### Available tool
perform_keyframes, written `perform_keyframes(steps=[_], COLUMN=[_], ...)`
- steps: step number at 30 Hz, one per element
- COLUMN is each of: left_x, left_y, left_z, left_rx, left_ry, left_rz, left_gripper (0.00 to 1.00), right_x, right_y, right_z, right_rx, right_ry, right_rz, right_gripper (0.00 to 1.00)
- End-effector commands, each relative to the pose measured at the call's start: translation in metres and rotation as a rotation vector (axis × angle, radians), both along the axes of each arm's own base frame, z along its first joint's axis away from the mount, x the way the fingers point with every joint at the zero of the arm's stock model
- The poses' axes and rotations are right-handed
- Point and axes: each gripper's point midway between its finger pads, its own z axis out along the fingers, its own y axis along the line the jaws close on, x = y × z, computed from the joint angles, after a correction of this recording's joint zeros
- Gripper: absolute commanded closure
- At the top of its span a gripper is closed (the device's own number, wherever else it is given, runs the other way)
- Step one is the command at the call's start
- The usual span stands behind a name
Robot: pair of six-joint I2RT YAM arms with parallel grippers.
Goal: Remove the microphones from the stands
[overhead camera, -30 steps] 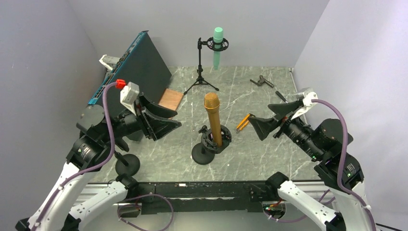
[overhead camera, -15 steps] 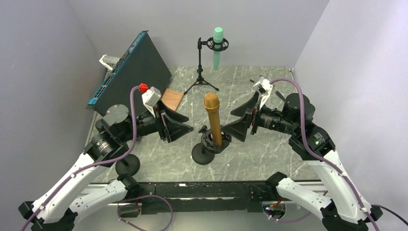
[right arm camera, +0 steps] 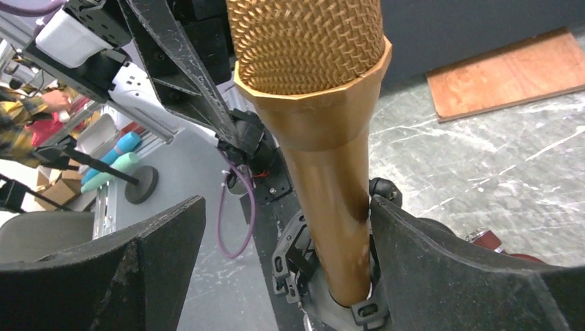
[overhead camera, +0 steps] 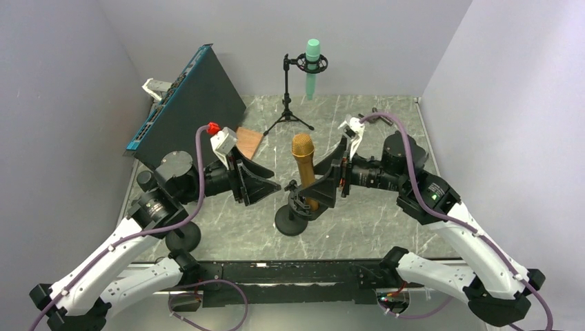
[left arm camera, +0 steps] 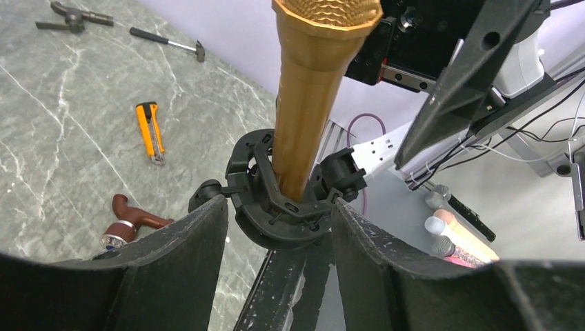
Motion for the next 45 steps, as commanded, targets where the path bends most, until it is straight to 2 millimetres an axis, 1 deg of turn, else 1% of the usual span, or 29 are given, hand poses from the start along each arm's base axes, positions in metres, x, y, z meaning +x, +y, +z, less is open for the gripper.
perform_keyframes(steps=[1,4,6,10,14,17,21,22,23,25,26,29,33,37,38,40,43,44,45], left_x=[0.001,0.002,0.003,0.003,0.002,0.004,0.006,0.007,0.008,0.01,0.011,0.011,0.011,0.011,0.01,0.011,0.011,0.011,0.011], left_y=[-0.006,-0.009,-0.012,-0.02,-0.023,-0.022,-0.021,-0.021,-0.021,-0.02,-0.019,-0.018,-0.015,-0.009,-0.008,-0.005,0.001,0.004,0.006], left_z=[0.006,0.002,-0.001,-0.01,-0.014,-0.014,-0.018,-0.02,-0.022,-0.026,-0.028,-0.034,-0.037,-0.039,-0.042,-0.046,-0.051,-0.052,-0.053], left_rx=[-0.034,-0.026,-0.019,0.002,0.022,0.028,0.041,0.046,0.052,0.067,0.075,0.089,0.092,0.101,0.108,0.111,0.118,0.12,0.126], left_ry=[-0.006,0.011,0.028,0.056,0.068,0.074,0.088,0.091,0.098,0.114,0.12,0.135,0.137,0.135,0.139,0.144,0.155,0.153,0.155], left_rz=[-0.01,-0.007,-0.004,-0.016,-0.014,-0.001,0.015,0.019,0.024,0.038,0.046,0.055,0.069,0.087,0.092,0.11,0.136,0.144,0.156], left_gripper=[0.39,0.4,0.4,0.41,0.41,0.41,0.4,0.4,0.4,0.4,0.4,0.4,0.4,0.4,0.4,0.4,0.4,0.4,0.4], right_x=[0.008,0.013,0.016,0.02,0.023,0.024,0.022,0.023,0.023,0.025,0.026,0.031,0.036,0.038,0.037,0.041,0.047,0.049,0.053], right_y=[0.008,0.009,0.011,0.016,0.014,0.012,0.01,0.01,0.009,0.007,0.006,0.002,-0.001,-0.01,-0.012,-0.022,-0.041,-0.049,-0.062], right_z=[0.002,-0.003,-0.007,-0.012,-0.011,-0.005,0.009,0.013,0.017,0.023,0.027,0.035,0.05,0.076,0.082,0.092,0.099,0.101,0.102], right_rx=[-0.01,-0.046,-0.061,-0.079,-0.084,-0.063,-0.029,-0.024,-0.019,-0.014,-0.011,-0.008,-0.006,0.026,0.036,0.051,0.054,0.054,0.056], right_ry=[-0.049,-0.061,-0.058,-0.046,-0.055,-0.066,-0.084,-0.087,-0.091,-0.098,-0.102,-0.116,-0.152,-0.2,-0.215,-0.245,-0.281,-0.292,-0.305], right_rz=[-0.066,-0.12,-0.139,-0.166,-0.198,-0.215,-0.217,-0.219,-0.224,-0.24,-0.25,-0.278,-0.308,-0.342,-0.345,-0.395,-0.479,-0.515,-0.573], right_gripper=[0.11,0.14,0.19,0.31,0.43,0.56,0.71,0.76,0.78,0.88,0.9,0.92,0.93,0.96,0.97,0.98,1.0,1.0,1.0])
